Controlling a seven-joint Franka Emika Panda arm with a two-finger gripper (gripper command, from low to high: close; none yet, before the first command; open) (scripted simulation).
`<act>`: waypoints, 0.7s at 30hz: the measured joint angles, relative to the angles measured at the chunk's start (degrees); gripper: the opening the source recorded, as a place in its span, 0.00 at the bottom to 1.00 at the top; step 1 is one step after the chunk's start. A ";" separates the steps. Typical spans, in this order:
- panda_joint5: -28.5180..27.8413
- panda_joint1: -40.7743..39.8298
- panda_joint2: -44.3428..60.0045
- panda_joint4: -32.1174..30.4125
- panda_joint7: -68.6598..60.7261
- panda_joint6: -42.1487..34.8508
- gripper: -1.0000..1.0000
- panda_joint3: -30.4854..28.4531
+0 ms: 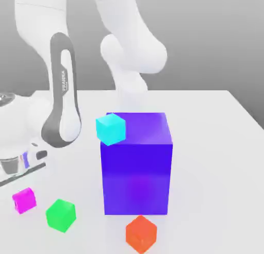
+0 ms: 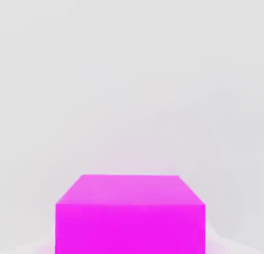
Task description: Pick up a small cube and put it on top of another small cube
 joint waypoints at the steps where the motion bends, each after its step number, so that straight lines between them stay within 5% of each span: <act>1: 0.38 -0.23 -1.64 -0.32 -0.27 -1.29 0.00 0.30; 21: 3.38 3.84 -16.24 -3.60 -24.26 -12.61 0.00 10.41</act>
